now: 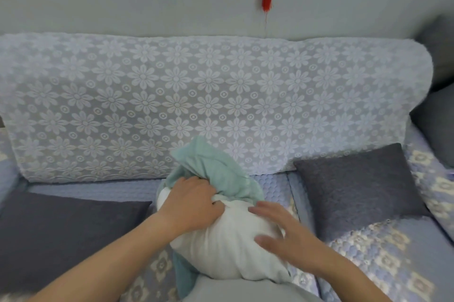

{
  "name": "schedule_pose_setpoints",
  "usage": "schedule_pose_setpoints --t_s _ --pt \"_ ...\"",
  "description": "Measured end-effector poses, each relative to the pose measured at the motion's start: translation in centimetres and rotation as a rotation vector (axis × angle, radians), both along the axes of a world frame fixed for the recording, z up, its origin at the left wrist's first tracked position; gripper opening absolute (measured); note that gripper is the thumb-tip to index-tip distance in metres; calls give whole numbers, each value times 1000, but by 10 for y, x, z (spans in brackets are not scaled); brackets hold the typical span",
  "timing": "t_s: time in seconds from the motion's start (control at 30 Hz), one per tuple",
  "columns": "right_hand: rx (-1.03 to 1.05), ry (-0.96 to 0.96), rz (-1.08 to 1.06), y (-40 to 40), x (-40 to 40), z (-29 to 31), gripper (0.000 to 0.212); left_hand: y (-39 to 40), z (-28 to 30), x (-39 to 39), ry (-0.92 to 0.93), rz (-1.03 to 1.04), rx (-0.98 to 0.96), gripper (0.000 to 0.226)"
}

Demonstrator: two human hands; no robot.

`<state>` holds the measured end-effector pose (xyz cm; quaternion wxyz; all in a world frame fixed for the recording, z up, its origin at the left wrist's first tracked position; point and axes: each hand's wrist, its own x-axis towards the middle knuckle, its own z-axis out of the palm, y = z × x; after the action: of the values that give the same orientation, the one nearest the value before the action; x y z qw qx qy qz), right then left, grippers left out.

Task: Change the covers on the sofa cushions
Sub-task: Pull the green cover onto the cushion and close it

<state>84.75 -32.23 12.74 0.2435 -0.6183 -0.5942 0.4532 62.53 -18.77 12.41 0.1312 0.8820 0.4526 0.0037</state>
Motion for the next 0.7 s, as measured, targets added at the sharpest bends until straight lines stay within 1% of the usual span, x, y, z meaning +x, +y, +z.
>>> schedule_pose_setpoints --t_s 0.07,0.1,0.17,0.2,0.23,0.27,0.3,0.33,0.37,0.4,0.47,0.5,0.53,0.6,0.67,0.7 --pt "-59 -98 103 -16 -1 -9 87 11 8 2 -4 111 -180 37" --pt "-81 -113 131 -20 -3 -12 96 17 16 2 -12 147 -278 35" --pt "-76 -142 146 -18 -9 -15 102 27 34 1 -26 166 -429 36" --pt "-9 -178 143 -13 -13 -15 100 30 43 3 -38 153 -487 38" --pt "102 -209 138 -5 -19 -18 94 30 49 5 -42 135 -531 41" --pt "201 -218 135 2 -25 -22 87 27 56 10 -33 104 -547 43" --pt "261 -201 133 10 -33 -25 80 21 59 16 -18 55 -535 42" --pt "292 -180 130 17 -43 -27 74 15 60 24 20 -7 -496 36" --pt "316 -163 135 25 -52 -27 68 9 59 32 84 -72 -433 30" --pt "338 -162 130 31 -62 -25 61 5 59 40 154 -111 -372 30" --pt "377 -187 73 40 -76 -22 56 7 62 45 236 -94 -333 30" --pt "407 -217 38 42 -79 -23 57 14 66 42 251 -61 -370 32" --pt "425 -251 3 43 -80 -25 58 21 72 34 269 -24 -421 40" --pt "370 -285 -109 41 -73 -34 53 31 80 17 335 29 -497 57" --pt "263 -318 -233 38 -66 -42 38 29 77 5 439 42 -520 63" --pt "190 -353 -250 37 -65 -44 35 24 70 3 454 48 -538 63"
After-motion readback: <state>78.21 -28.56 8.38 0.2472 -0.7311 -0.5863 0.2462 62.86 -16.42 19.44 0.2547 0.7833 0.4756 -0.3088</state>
